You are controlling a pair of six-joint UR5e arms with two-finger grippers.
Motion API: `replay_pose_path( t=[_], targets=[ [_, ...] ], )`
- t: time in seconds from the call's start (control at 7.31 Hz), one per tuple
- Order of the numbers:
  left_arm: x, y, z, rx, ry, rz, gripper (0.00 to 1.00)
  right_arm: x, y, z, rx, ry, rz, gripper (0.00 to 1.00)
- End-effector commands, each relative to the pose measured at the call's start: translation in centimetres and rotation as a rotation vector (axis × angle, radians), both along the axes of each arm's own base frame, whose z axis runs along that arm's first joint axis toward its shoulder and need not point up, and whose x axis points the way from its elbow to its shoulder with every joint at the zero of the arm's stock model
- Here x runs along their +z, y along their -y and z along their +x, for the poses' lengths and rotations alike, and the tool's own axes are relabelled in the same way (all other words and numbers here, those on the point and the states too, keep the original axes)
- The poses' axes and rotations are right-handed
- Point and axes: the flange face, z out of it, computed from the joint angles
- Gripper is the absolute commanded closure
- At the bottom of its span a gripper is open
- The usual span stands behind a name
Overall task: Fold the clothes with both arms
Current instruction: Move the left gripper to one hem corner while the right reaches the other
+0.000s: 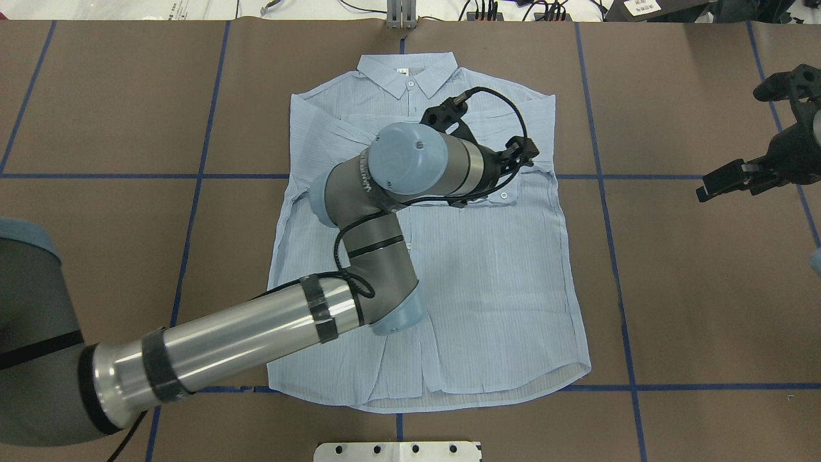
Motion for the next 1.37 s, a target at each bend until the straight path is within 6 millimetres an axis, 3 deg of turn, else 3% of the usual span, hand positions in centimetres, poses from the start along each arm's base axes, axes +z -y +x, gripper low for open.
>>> replay_pose_path(
  t=[0.0,0.14,0.27,0.41,0.55,0.82,0.96,1.23],
  targets=[
    [3.3,-2.9,-7.8,0.038,0.11,0.086,0.0,-1.4,-2.3,-4.1,0.031,0.082,-0.048,0.0],
    [3.7,-4.2,-11.3,0.039,0.153,0.101,0.0,-1.4,-3.2,-6.1,0.015,0.076,-0.058,0.0],
    [2.9,-5.7,-14.3,0.056,0.223,0.135,0.0,-1.3,-4.9,-9.5,0.016,0.053,-0.094,0.0],
    [3.3,-7.3,-17.5,0.071,0.263,0.18,0.0,-2.0,-7.8,-14.2,0.06,0.051,-0.073,0.0],
    [5.2,-8.6,-19.7,0.083,0.279,0.219,0.0,-2.0,-11.9,-18.9,0.067,0.068,-0.067,0.0],
    [6.7,-9.1,-20.7,0.087,0.296,0.226,0.0,-2.5,-19.2,-25.3,0.1,0.062,-0.053,0.0],
    [6.8,-9.2,-20.6,0.09,0.298,0.228,0.0,-1.1,-21.1,-26.1,0.101,0.025,-0.032,0.0],
    [7.0,-9.0,-20.6,0.089,0.301,0.228,0.0,0.0,-21.6,-24.8,0.075,0.004,-0.062,0.0]
  ],
)
